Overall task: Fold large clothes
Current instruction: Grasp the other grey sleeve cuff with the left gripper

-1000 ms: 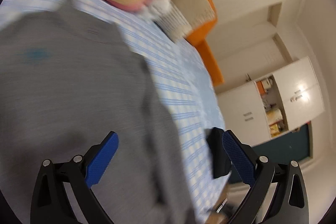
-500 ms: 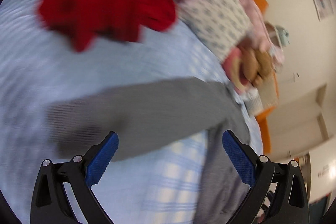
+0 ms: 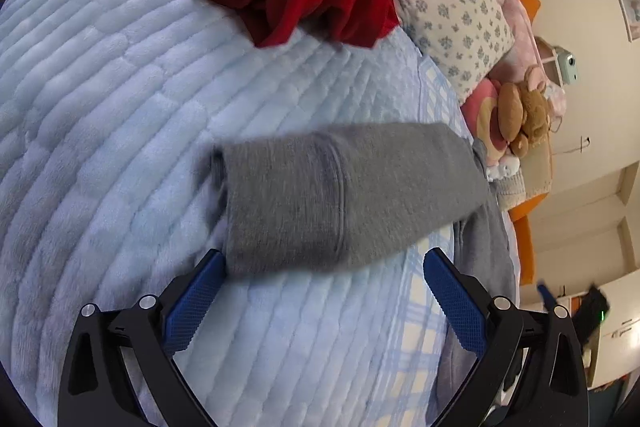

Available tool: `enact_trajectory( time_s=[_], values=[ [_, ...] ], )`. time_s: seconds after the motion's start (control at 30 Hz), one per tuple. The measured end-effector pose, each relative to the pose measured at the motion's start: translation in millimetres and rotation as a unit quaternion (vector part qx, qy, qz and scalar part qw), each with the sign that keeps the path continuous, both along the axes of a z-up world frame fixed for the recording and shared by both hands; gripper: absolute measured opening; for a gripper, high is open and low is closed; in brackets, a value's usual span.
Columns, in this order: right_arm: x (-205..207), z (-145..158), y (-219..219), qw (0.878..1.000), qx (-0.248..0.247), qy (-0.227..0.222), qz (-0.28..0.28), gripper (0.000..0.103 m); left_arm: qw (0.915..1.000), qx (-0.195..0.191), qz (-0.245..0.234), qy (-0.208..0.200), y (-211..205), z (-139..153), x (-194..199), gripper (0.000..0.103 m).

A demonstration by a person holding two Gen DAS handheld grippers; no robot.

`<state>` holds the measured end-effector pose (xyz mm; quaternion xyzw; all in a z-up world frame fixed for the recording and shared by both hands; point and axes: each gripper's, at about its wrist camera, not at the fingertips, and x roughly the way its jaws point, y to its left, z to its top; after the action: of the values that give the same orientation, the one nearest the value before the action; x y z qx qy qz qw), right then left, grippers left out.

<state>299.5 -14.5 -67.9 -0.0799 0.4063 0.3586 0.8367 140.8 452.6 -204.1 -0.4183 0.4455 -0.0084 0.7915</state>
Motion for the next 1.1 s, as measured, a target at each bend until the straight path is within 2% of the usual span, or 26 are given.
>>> enact_trajectory(
  time_s=[0.1,0.2,0.27,0.33,0.43,0.53,0.67,0.73,0.83,1.0,1.1],
  values=[
    [40.4,-1.8,18.2,1.0,-0.002,-0.009,-0.025,0.073,0.9999,-0.001,-0.011,0.003,-7.4,0.1,-6.0,0.1],
    [91.8,-4.4,36.4,0.998,0.006,-0.004,-0.054,0.073,1.0,-0.008,0.004,-0.003,-7.2,-7.2,-4.7,0.1],
    [130.0,-9.9,44.4,0.997,0.014,0.011,-0.079,0.062,0.9997,-0.014,0.013,-0.014,-4.2,-7.5,-5.0,0.1],
    [168.4,-18.0,52.1,0.994,0.024,0.037,-0.097,0.044,0.9989,-0.031,0.025,-0.024,1.2,-10.2,-3.8,0.1],
    [234.4,-41.8,63.7,0.986,0.033,0.1,-0.126,0.036,0.9984,-0.039,0.028,-0.029,5.6,-10.7,3.5,0.1],
    [273.7,-66.2,73.6,0.98,0.02,0.138,-0.142,0.035,0.9981,-0.044,0.03,-0.031,10.2,-10.4,11.8,0.1],
    [301.5,-92.5,82.6,0.975,-0.006,0.155,-0.156,0.035,0.9982,-0.045,0.031,-0.023,10.8,-9.5,20.8,0.1],
    [308.4,-102.7,86.0,0.975,-0.02,0.155,-0.157,0.035,0.999,-0.037,0.023,-0.001,5.0,-5.8,19.4,0.1],
    [317.6,-116.4,92.3,0.976,-0.043,0.155,-0.146,0.035,0.9986,-0.033,0.037,0.019,-0.8,-3.4,11.2,0.1],
    [330.7,-121.5,98.5,0.977,-0.056,0.155,-0.133,0.033,0.9979,-0.003,0.056,0.034,-8.8,-5.0,21.0,0.1],
    [332.9,-115.1,95.3,0.978,-0.053,0.154,-0.128,0.034,0.9977,0.025,0.058,0.023,-6.6,-0.9,35.9,0.1]
  ],
)
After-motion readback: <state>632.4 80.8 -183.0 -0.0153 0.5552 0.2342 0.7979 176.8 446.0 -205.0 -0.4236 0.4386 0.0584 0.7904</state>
